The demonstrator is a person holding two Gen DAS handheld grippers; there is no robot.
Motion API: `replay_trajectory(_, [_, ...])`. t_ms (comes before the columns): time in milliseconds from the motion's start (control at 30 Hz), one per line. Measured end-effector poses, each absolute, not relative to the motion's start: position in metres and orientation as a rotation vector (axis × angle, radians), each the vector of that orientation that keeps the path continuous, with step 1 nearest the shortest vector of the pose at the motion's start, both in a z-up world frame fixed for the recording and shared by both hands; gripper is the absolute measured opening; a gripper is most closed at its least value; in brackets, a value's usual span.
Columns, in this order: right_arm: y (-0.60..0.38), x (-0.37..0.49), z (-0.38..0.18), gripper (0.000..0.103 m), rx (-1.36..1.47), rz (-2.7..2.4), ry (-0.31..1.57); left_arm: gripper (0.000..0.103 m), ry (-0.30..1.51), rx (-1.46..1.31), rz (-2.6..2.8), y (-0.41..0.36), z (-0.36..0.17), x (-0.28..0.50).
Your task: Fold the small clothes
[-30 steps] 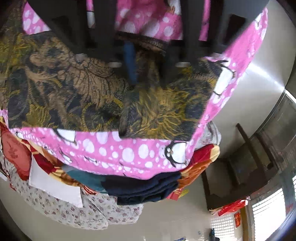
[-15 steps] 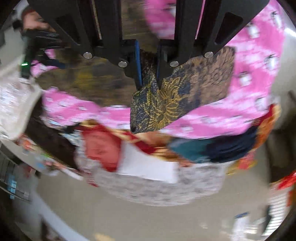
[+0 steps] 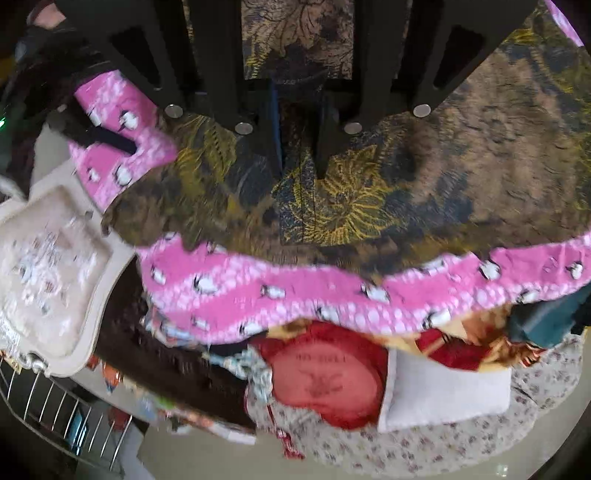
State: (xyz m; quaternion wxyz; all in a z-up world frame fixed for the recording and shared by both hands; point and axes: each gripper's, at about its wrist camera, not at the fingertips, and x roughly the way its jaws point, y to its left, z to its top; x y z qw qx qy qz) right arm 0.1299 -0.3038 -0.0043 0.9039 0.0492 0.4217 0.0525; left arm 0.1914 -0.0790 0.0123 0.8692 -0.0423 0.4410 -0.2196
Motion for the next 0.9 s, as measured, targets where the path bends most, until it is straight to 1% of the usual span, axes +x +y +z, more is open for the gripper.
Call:
replay_trajectory(33, [-0.308, 0.130, -0.005, 0.097, 0.108, 0.108, 0.875, 0.020, 0.929, -0.106, -0.469, -0.072, 0.013, 0.189])
replay_trajectory(67, [-0.309, 0.131, -0.005, 0.098, 0.113, 0.110, 0.875, 0.032, 0.928, -0.126, -0.480, -0.064, 0.016, 0.184])
replay_trajectory(100, [-0.308, 0.133, -0.004, 0.098, 0.118, 0.116, 0.877, 0.049, 0.913, -0.141, -0.480, -0.056, 0.025, 0.180])
replay_trajectory(133, [-0.306, 0.137, -0.003, 0.098, 0.120, 0.126, 0.875, 0.058, 0.878, -0.144, -0.466, -0.045, 0.038, 0.174])
replay_trajectory(167, [-0.304, 0.140, -0.002, 0.098, 0.120, 0.135, 0.871, 0.073, 0.843, -0.139, -0.454, -0.035, 0.048, 0.168])
replay_trajectory(200, [-0.299, 0.144, 0.000, 0.098, 0.120, 0.149, 0.866, 0.079, 0.807, -0.131, -0.439, -0.023, 0.060, 0.161])
replay_trajectory(267, [-0.287, 0.153, 0.005, 0.100, 0.129, 0.187, 0.854, 0.080, 0.743, -0.097, -0.378, 0.008, 0.081, 0.143])
replay_trajectory(367, [-0.262, 0.180, 0.005, 0.103, 0.149, 0.240, 0.873, 0.080, 0.723, -0.079, -0.288, 0.047, 0.093, 0.133])
replay_trajectory(467, [-0.237, 0.201, -0.006, 0.103, 0.127, 0.239, 0.898, 0.080, 0.729, -0.079, -0.161, 0.092, 0.090, 0.125])
replay_trajectory(533, [-0.217, 0.216, -0.013, 0.101, 0.063, 0.224, 0.890, 0.080, 0.746, -0.103, -0.100, 0.115, 0.084, 0.125])
replay_trajectory(600, [-0.202, 0.220, -0.015, 0.093, -0.036, 0.198, 0.848, 0.080, 0.770, -0.141, -0.063, 0.138, 0.078, 0.124])
replay_trajectory(633, [-0.194, 0.219, -0.011, 0.057, -0.103, 0.194, 0.806, 0.080, 0.774, -0.155, -0.044, 0.147, 0.076, 0.124])
replay_trajectory(667, [-0.191, 0.218, -0.006, 0.015, -0.127, 0.215, 0.785, 0.080, 0.772, -0.159, -0.027, 0.153, 0.074, 0.124])
replay_trajectory(767, [-0.206, 0.217, 0.019, 0.011, -0.072, 0.247, 0.741, 0.080, 0.759, -0.159, 0.000, 0.161, 0.072, 0.127])
replay_trajectory(900, [-0.227, 0.214, 0.039, 0.010, -0.099, 0.205, 0.699, 0.080, 0.746, -0.175, -0.014, 0.157, 0.072, 0.133])
